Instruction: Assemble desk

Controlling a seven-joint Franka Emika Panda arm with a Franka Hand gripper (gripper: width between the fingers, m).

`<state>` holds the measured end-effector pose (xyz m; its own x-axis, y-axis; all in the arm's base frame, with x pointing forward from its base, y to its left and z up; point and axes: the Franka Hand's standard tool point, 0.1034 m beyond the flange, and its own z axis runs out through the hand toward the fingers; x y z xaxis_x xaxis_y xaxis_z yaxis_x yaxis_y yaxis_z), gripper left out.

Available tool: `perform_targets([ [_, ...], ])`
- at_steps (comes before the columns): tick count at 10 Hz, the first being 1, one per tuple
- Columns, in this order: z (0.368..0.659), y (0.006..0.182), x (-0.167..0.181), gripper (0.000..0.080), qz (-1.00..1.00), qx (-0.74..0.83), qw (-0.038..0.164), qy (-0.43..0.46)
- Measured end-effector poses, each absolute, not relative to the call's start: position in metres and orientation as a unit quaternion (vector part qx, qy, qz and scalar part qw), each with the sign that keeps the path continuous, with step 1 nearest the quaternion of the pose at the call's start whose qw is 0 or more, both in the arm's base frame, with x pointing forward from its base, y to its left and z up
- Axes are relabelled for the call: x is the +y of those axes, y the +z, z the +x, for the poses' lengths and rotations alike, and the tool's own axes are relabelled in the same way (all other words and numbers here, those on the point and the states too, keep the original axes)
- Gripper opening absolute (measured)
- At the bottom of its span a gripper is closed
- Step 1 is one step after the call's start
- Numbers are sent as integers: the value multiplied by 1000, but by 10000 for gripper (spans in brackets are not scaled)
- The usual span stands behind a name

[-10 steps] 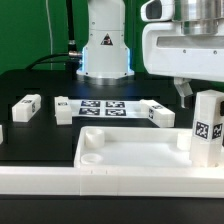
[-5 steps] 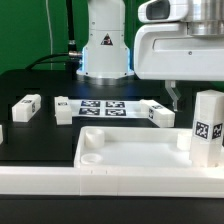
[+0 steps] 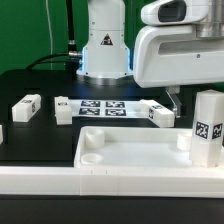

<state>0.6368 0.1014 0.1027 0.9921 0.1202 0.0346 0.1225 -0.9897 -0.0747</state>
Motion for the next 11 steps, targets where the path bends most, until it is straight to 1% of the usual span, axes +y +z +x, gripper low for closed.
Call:
perform_targets([
  [2,637,103,102,649,-991,-125,32,-17],
  [4,637,103,102,649,-987,-159,29,-18],
  [5,637,103,102,554,-987,-158,29,-18],
  [6,637,103,102,358,-987,-158,29,-18],
  [7,637,103,102,358,-987,-156,29,-18],
  [8,637,103,102,288,-988,-148,30,-18],
  [10,637,103,102,288,-990,-133,32,-18],
  [11,638,104,100,288,-996,-80,39,-17],
])
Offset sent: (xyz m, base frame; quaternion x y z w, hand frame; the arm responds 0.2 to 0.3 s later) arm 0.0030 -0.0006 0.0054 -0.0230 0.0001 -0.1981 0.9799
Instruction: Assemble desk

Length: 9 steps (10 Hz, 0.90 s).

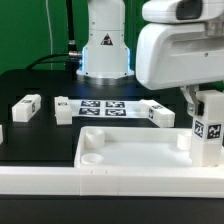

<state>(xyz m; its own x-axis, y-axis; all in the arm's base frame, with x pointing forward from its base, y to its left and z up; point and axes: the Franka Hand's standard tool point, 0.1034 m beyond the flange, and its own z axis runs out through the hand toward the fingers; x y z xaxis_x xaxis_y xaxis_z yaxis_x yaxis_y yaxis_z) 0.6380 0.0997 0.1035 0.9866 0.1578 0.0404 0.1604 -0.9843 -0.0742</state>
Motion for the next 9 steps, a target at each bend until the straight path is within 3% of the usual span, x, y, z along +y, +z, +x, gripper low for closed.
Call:
perform_targets([
  [5,636,104,96,290,-990,135,40,-9],
  [9,635,103,77,296,-954,299,25,-12],
])
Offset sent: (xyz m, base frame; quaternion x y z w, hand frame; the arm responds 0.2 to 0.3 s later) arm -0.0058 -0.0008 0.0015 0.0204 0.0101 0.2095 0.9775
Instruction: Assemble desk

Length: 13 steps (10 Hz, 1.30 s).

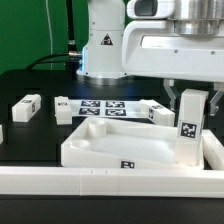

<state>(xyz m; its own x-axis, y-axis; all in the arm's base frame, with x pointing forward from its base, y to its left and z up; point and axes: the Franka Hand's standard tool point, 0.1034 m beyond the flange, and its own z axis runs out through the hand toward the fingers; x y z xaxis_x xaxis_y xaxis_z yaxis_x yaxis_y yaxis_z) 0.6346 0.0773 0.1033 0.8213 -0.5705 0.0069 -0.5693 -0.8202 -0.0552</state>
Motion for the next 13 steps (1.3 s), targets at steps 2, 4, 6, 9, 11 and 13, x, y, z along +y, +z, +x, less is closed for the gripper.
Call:
perform_targets([
  [2,635,104,69,304,-938,345,16,-13],
  [4,634,102,72,575,-935,355,18,-12],
  [6,634,102,72,637,-935,354,17,-11],
  [9,628,111,91,647,-959,284,18,-13],
  [11,621,112,96,648,-976,217,22,-18],
  [13,620,114,98,648,-978,206,23,-18],
])
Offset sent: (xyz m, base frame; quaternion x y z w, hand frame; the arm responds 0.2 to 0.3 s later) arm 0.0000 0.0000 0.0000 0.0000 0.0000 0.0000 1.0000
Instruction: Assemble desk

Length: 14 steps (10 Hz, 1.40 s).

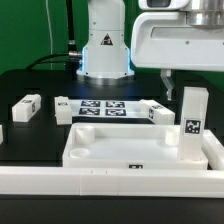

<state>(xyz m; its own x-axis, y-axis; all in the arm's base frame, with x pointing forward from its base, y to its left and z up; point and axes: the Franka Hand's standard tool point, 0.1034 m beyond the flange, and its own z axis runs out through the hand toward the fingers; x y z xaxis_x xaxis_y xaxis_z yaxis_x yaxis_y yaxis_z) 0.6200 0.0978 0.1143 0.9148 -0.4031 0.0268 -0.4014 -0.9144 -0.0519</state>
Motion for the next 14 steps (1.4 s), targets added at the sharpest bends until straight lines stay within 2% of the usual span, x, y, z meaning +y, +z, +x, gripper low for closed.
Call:
perform_targets([
  [3,621,113,99,648,-979,202,25,-27],
  [4,610,108,107,648,-982,181,27,-44],
  [5,592,109,115,648,-988,148,21,-37],
  [6,586,111,118,648,-996,82,17,-35],
  [12,583,109,117,648,-997,73,19,-32],
  [14,559,107,118,648,-999,25,15,-29],
])
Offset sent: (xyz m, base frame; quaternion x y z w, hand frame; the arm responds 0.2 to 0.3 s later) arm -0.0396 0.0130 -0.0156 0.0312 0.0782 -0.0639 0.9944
